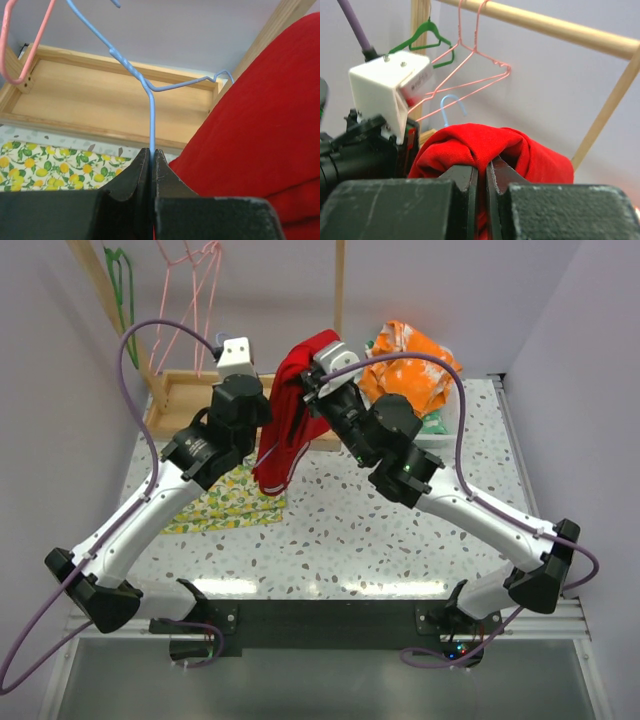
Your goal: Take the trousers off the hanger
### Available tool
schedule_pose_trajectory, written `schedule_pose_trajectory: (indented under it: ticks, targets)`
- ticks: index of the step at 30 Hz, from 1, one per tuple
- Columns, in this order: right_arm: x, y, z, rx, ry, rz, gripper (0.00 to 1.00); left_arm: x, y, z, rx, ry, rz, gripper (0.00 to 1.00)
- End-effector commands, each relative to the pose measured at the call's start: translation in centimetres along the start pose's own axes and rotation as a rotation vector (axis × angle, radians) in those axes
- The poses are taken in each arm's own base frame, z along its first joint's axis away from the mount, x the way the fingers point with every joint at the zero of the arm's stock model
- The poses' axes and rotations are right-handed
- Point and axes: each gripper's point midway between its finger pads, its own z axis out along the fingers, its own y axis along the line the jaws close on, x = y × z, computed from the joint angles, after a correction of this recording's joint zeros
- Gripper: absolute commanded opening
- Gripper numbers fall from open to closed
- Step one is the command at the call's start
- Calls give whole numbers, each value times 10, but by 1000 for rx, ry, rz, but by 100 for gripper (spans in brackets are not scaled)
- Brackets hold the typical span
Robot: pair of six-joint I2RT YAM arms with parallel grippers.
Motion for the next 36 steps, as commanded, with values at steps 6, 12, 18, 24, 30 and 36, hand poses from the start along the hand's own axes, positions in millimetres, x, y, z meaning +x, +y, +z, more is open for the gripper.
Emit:
schedule_pose_trajectory:
  ticks: [6, 12, 18, 24, 30, 36]
  targets:
    - [-202, -116, -74, 342, -519, -13, 0, 16, 34, 0, -144, 8, 86, 0]
    - [-208, -146, -96, 471, -487, -43, 0, 7, 42, -7, -164, -22, 88, 0]
    - [-193, -173, -109, 640, -357, -157, 0, -6, 46, -16, -155, -53, 74, 0]
    - [-166, -186, -120, 753, -234, -291, 0, -21, 45, -22, -139, -81, 63, 0]
    - [-171, -211, -147, 899, -224, -274, 0, -27, 48, -21, -164, -94, 84, 0]
    - [-152, -217, -144, 899, -164, -323, 0, -25, 45, -15, -172, -96, 98, 0]
